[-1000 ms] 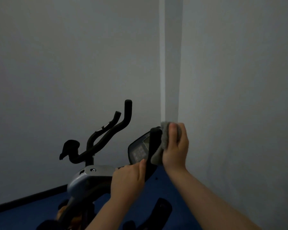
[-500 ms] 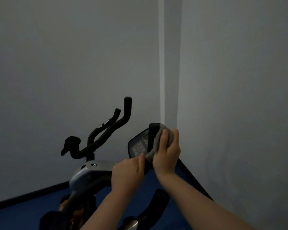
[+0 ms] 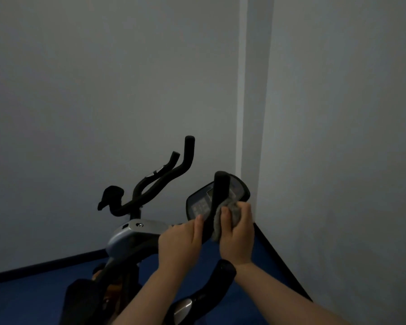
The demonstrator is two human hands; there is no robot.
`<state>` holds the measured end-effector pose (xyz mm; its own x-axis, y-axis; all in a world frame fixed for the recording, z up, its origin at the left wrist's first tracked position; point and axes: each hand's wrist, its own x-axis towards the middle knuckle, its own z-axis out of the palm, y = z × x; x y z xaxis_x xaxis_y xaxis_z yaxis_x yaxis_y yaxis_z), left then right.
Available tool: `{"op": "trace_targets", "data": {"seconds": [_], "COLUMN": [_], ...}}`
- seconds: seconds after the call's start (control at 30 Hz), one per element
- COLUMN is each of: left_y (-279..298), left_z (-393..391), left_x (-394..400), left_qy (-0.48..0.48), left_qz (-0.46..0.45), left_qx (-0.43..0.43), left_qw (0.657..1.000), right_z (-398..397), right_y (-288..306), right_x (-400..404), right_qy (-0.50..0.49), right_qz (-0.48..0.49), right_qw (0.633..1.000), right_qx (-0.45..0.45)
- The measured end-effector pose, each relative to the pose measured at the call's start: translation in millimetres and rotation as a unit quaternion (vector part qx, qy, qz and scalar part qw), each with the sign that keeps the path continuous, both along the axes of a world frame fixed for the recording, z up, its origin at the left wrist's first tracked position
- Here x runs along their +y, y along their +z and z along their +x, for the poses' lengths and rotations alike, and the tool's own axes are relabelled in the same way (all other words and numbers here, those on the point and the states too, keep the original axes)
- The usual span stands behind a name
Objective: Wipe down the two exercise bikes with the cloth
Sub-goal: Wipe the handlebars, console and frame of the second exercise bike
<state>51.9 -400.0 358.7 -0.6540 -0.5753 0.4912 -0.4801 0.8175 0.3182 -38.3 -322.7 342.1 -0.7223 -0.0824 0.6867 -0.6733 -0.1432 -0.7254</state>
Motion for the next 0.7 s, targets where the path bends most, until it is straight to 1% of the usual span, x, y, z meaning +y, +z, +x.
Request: {"op": "trace_targets", "data": {"seconds": [0.03, 0.1, 0.17, 0.2, 0.27, 0.33, 0.4, 0.47, 0.57, 0.63, 0.7], "left_y": [-1.0, -3.7, -4.8, -4.5, -4.6, -4.5, -5.2, -6.4, -6.5, -7.0, -7.1], "left_z": [-1.1, -3.6, -4.7, -4.0, -3.4, -2.3, -1.8, -0.6, -2.5, -1.7, 0.7], "left_x": [1.1, -0.9, -2.9, -4.0, -6.5, -9.1, -10.0, -9.8, -9.3, -10.8, -13.6], "left_qy": [0.008, 0.012, 0.018, 0.014, -0.002, -0.017, -0.025, -0.026, -0.012, -0.022, -0.036], "left_qz": [-0.002, -0.002, 0.003, 0.002, -0.007, -0.041, -0.064, -0.042, -0.044, -0.063, -0.094], "left_qx": [0.009, 0.021, 0.010, 0.001, -0.008, -0.036, -0.049, -0.033, -0.041, -0.058, -0.081], "left_qw": [1.000, 1.000, 1.000, 1.000, 1.000, 0.998, 0.996, 0.998, 0.998, 0.996, 0.992], "right_z": [-2.5, -8.5, -11.4, -10.7, -6.7, -1.8, -1.4, -5.9, -5.9, 1.3, 7.4], "right_y": [3.1, 26.5, 53.0, 56.7, 40.2, 9.7, -7.0, 6.8, 40.2, 32.4, 6.7], "right_x": [2.5, 2.0, -4.4, -7.6, -7.7, 0.0, 8.1, 9.2, -1.4, -7.9, -6.0], "right_qy": [0.004, 0.000, -0.006, -0.011, -0.010, 0.016, 0.028, 0.016, -0.006, -0.016, -0.016], "right_qz": [-0.003, -0.045, -0.072, -0.071, -0.046, 0.003, 0.036, 0.015, -0.068, -0.058, -0.004], "right_qw": [1.000, 0.999, 0.997, 0.997, 0.999, 1.000, 0.999, 0.999, 0.998, 0.998, 1.000], "right_qx": [0.004, 0.003, 0.006, 0.014, 0.019, 0.005, 0.016, 0.026, 0.012, 0.016, 0.021]}}
